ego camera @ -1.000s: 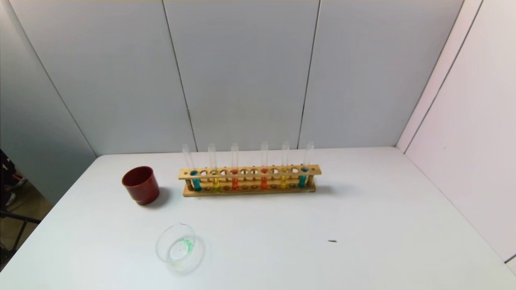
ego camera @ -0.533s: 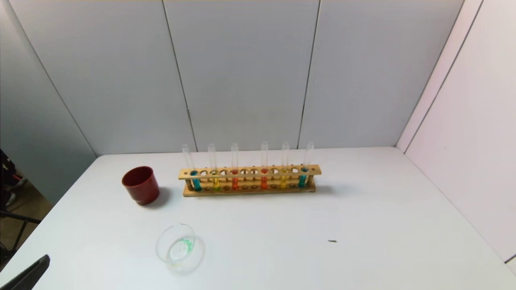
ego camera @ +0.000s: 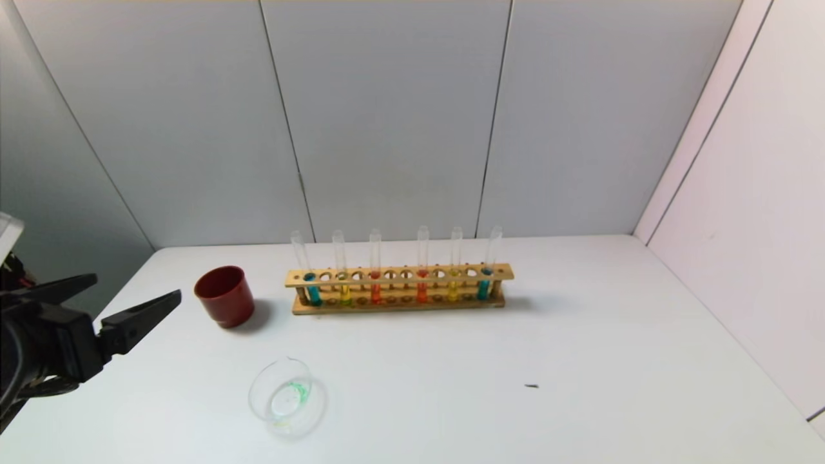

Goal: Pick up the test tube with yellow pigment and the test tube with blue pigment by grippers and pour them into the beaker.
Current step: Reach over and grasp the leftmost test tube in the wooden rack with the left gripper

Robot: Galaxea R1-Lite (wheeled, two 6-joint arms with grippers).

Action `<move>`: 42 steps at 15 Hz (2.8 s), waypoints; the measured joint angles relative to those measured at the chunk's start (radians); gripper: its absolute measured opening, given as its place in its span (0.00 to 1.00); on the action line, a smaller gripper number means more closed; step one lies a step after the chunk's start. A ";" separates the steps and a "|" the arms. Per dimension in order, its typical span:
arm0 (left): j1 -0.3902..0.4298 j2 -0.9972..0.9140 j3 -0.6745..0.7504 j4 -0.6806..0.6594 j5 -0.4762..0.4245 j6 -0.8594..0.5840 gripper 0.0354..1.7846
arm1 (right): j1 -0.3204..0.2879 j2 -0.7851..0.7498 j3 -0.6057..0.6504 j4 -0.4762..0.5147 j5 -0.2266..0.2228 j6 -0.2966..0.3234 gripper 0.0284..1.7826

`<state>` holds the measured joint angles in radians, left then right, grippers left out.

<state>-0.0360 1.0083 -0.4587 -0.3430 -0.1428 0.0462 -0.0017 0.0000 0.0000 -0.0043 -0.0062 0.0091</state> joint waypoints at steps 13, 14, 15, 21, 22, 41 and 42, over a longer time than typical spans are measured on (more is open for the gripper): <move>-0.193 0.604 -0.149 -0.429 0.150 -0.097 0.98 | 0.000 0.000 0.000 0.000 0.000 0.000 0.95; -0.194 0.640 -0.168 -0.451 0.158 -0.097 0.98 | 0.000 0.000 0.000 0.000 0.000 0.000 0.95; -0.195 0.672 -0.183 -0.459 0.162 -0.097 0.98 | 0.000 0.000 0.000 0.000 0.000 0.000 0.95; -0.196 0.830 -0.242 -0.550 0.200 -0.110 0.98 | 0.000 0.000 0.000 0.000 0.000 0.000 0.95; -0.196 0.853 -0.247 -0.567 0.208 -0.109 0.98 | 0.000 0.000 0.000 0.000 0.000 0.000 0.95; -0.245 1.052 -0.394 -0.610 0.272 -0.149 0.72 | 0.000 0.000 0.000 0.000 0.000 0.000 0.95; -0.253 1.052 -0.393 -0.610 0.273 -0.149 0.62 | 0.000 0.000 0.000 0.000 0.000 0.000 0.95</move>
<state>-0.2889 2.0604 -0.8519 -0.9530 0.1306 -0.1023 -0.0017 0.0000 0.0000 -0.0043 -0.0062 0.0091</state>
